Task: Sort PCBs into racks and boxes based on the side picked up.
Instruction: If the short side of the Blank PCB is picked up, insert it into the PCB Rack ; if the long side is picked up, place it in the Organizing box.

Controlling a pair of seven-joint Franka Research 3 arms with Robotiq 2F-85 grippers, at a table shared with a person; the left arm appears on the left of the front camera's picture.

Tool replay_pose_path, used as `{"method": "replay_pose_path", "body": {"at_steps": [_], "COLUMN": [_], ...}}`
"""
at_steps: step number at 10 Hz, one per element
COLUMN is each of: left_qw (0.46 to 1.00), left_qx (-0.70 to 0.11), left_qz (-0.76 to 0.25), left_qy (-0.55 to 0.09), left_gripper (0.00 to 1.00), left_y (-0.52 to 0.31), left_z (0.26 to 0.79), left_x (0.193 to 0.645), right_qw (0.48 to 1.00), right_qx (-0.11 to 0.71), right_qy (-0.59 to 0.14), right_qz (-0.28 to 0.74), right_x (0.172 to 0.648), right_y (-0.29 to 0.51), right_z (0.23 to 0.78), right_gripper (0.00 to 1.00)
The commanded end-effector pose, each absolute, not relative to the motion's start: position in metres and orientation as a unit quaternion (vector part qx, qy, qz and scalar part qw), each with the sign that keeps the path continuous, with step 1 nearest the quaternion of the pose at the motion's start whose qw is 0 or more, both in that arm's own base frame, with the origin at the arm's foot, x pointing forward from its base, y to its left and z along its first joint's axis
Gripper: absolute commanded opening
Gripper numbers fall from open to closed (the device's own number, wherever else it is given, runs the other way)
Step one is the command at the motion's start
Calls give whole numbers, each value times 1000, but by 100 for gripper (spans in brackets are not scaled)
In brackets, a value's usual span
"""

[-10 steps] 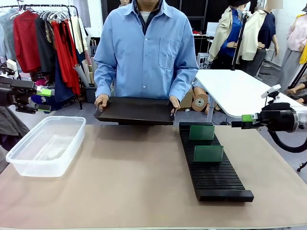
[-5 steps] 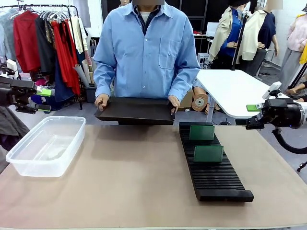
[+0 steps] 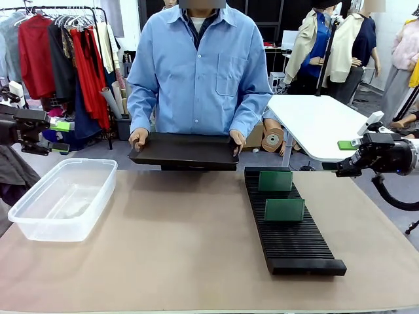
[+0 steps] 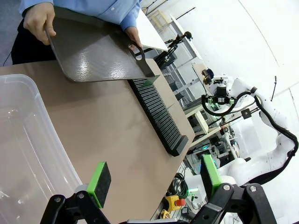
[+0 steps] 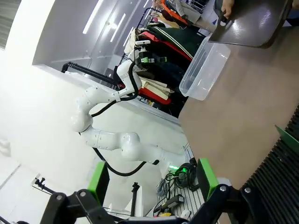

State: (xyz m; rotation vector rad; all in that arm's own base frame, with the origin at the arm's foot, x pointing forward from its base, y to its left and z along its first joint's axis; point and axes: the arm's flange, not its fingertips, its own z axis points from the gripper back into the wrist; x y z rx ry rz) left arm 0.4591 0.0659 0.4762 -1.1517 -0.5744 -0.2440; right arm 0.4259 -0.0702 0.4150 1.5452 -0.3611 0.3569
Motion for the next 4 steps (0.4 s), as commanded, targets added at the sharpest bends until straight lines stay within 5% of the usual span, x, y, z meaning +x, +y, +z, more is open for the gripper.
{"method": "replay_pose_path", "body": {"at_steps": [1,4], "left_qw": [792,792], "left_qx": [-537,-537], "left_qz": [-114,-114], "left_qy": [-267,-267], "left_gripper": [100,100], "left_y": [66,66], "left_z": [477,477], "left_x": [459,459], "right_qw": [689,689], "right_qx": [684,684], "right_qy": [-172,-172], "right_qz": [166,166], "right_x": [427,427], "right_y": [-70,-70], "right_z": [415,415], "right_gripper": [100,100]}}
